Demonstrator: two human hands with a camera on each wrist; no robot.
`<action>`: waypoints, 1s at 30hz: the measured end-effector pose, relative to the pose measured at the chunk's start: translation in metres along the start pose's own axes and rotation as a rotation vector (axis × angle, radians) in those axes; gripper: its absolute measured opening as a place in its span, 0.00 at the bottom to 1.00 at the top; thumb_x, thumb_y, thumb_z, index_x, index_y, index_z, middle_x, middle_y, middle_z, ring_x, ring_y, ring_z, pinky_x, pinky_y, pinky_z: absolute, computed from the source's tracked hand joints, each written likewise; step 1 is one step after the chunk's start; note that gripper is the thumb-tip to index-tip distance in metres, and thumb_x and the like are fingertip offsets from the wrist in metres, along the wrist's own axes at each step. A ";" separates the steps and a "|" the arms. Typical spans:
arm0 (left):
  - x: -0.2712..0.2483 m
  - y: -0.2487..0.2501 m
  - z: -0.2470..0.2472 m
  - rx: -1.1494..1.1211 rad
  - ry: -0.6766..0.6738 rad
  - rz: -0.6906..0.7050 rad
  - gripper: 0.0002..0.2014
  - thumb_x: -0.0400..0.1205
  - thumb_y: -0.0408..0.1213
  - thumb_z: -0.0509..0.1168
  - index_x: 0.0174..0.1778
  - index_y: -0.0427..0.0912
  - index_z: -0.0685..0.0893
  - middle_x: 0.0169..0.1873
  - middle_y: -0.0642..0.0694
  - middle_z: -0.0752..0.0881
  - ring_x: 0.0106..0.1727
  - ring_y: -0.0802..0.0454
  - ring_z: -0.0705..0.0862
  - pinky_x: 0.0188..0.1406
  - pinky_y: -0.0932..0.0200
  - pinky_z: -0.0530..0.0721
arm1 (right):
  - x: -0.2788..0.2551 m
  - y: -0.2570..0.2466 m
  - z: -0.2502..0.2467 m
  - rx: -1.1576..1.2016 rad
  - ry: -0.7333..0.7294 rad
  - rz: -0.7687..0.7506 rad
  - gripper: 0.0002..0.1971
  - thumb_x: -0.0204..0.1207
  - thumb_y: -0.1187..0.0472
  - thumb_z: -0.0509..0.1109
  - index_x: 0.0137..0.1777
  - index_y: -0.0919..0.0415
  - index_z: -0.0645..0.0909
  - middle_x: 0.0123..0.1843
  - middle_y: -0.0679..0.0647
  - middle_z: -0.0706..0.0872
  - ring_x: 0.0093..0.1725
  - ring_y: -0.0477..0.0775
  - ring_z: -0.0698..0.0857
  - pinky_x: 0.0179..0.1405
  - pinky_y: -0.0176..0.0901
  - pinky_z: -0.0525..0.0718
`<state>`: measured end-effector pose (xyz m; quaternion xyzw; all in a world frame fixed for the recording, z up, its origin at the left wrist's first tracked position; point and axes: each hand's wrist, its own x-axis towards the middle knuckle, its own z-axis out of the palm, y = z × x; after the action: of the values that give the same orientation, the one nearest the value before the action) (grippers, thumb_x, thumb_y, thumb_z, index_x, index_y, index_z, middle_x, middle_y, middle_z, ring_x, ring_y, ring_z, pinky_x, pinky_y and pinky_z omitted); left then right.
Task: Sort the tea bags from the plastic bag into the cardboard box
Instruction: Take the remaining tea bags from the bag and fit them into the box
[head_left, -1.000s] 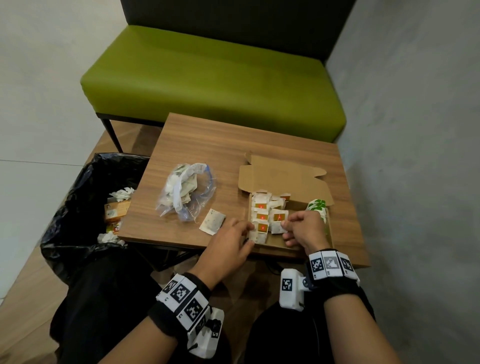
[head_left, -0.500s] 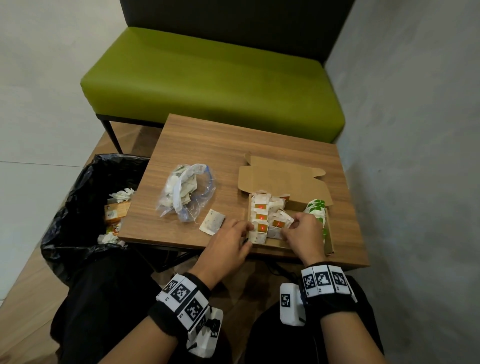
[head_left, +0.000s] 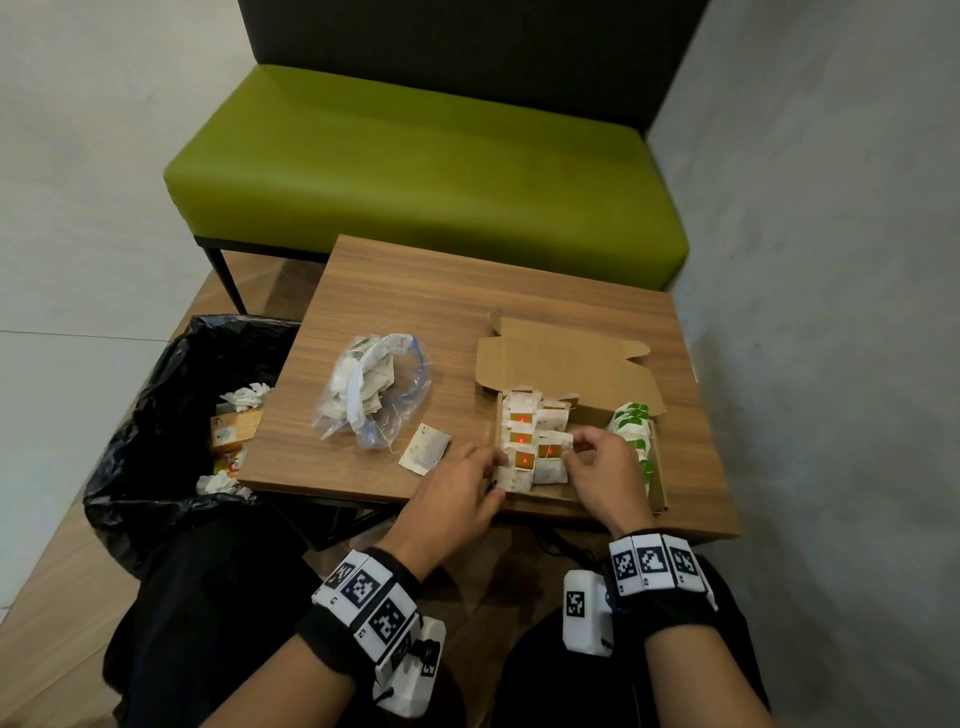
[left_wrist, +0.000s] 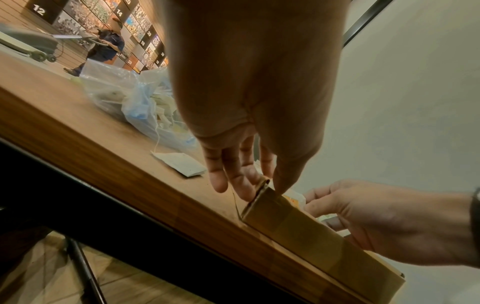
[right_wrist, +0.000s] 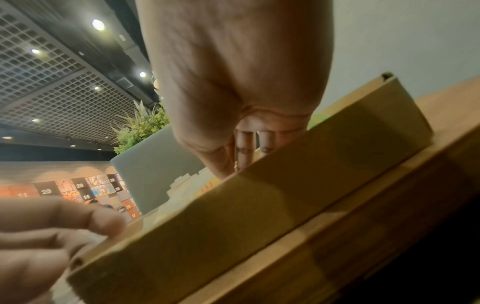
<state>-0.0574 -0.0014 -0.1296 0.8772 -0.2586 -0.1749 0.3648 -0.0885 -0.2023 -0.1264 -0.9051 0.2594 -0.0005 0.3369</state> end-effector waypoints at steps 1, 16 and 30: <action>0.000 0.001 0.000 0.003 -0.002 -0.003 0.19 0.84 0.43 0.66 0.72 0.53 0.76 0.66 0.54 0.77 0.54 0.62 0.77 0.63 0.59 0.83 | -0.001 -0.001 0.002 -0.015 0.024 -0.003 0.08 0.81 0.59 0.72 0.57 0.54 0.88 0.52 0.49 0.90 0.52 0.49 0.85 0.48 0.40 0.79; 0.000 0.001 0.000 0.021 -0.005 -0.001 0.20 0.84 0.43 0.66 0.73 0.53 0.76 0.67 0.54 0.76 0.52 0.63 0.76 0.61 0.62 0.82 | -0.014 -0.003 -0.005 -0.152 0.118 0.140 0.08 0.82 0.60 0.70 0.50 0.63 0.89 0.41 0.53 0.84 0.41 0.50 0.81 0.37 0.40 0.76; 0.000 0.001 -0.001 0.058 0.005 0.026 0.19 0.84 0.44 0.65 0.73 0.53 0.76 0.65 0.55 0.77 0.55 0.60 0.81 0.59 0.58 0.84 | -0.008 0.002 -0.005 0.001 0.027 0.123 0.09 0.80 0.63 0.71 0.58 0.60 0.88 0.45 0.55 0.92 0.47 0.53 0.89 0.51 0.54 0.90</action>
<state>-0.0572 -0.0015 -0.1281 0.8844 -0.2741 -0.1602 0.3420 -0.0975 -0.2023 -0.1226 -0.8872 0.3192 0.0082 0.3331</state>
